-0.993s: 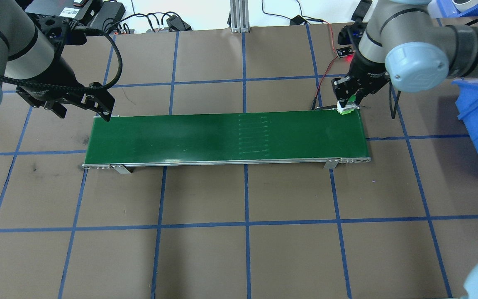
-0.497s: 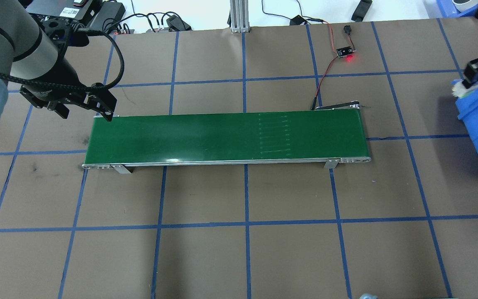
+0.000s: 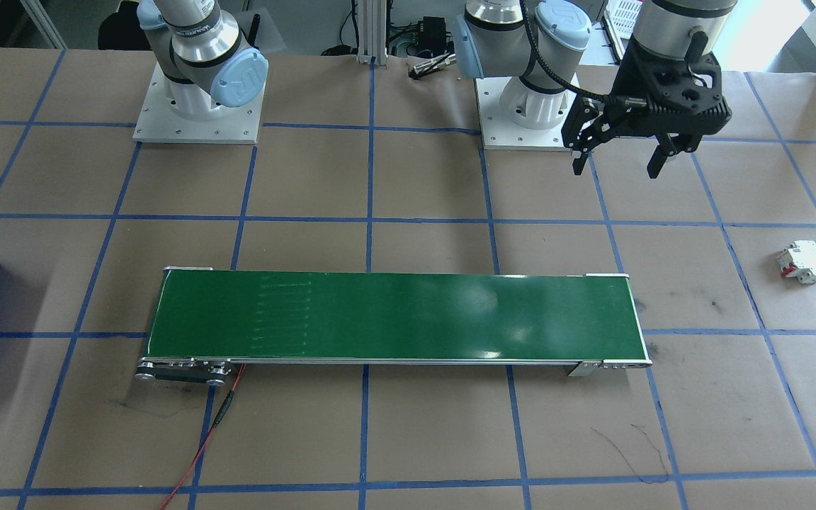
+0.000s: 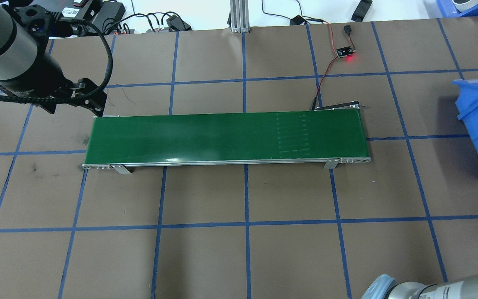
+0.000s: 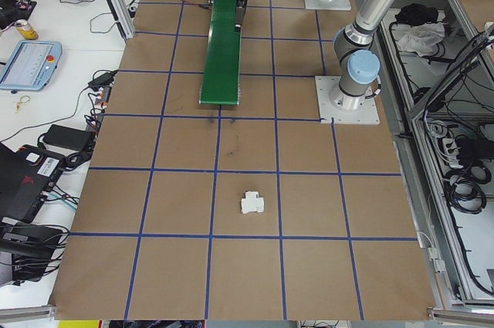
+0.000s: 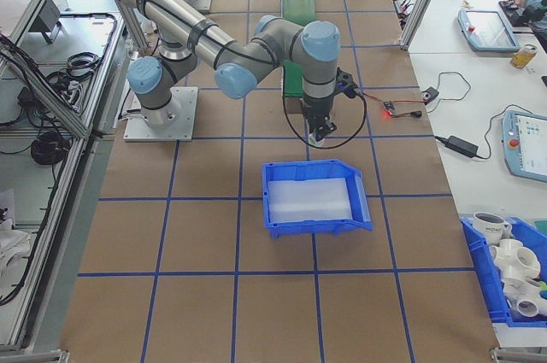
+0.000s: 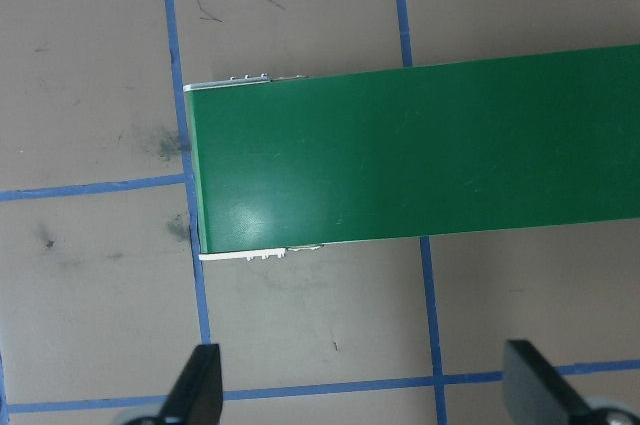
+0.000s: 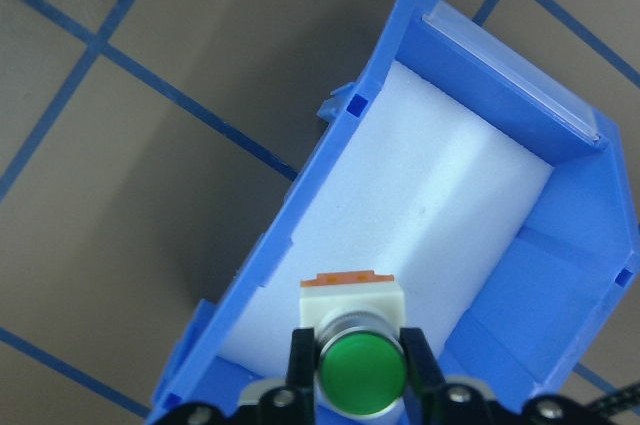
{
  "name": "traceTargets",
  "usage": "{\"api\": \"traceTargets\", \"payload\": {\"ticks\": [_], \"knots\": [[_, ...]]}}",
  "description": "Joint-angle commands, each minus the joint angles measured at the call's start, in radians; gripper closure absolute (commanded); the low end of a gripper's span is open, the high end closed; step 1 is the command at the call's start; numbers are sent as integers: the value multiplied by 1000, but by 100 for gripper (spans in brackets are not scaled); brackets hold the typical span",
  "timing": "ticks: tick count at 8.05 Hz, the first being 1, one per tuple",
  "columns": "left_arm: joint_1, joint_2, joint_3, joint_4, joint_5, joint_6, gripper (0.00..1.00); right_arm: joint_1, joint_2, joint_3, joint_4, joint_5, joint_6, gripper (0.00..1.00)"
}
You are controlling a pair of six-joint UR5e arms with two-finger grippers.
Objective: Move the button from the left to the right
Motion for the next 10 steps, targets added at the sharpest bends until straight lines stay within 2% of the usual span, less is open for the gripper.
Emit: {"api": "traceTargets", "payload": {"ticks": [1, 2, 3, 4, 5, 6, 7, 8, 9, 10], "knots": [[0, 24, -2, -8, 1, -1, 0, -76, 163, 4, -103, 50, -403, 100], [0, 24, -4, -10, 1, -1, 0, -76, 200, 18, -122, 88, -484, 100], [0, 24, -4, -8, -5, -1, 0, -76, 230, 30, -184, 111, -610, 100], [0, 21, -4, -4, -10, -3, 0, -76, 263, 54, -277, 109, -657, 100], [-14, 11, -4, -4, -13, -19, 0, -76, 260, 65, -293, 104, -662, 90], [-25, 4, -1, 1, -25, -21, 0, -76, 245, 65, -289, 107, -656, 1], [-30, 4, 1, 1, -28, -19, 0, -76, 200, 65, -286, 109, -647, 0], [-30, 5, -1, 3, -25, -19, 0, -73, 142, 67, -269, 142, -592, 0], [-30, 5, -2, 4, -24, -16, 0, -67, 64, 67, -228, 203, -408, 0], [-30, 7, -4, 4, -24, -16, 0, -14, -32, 65, -106, 195, -236, 0]]}}
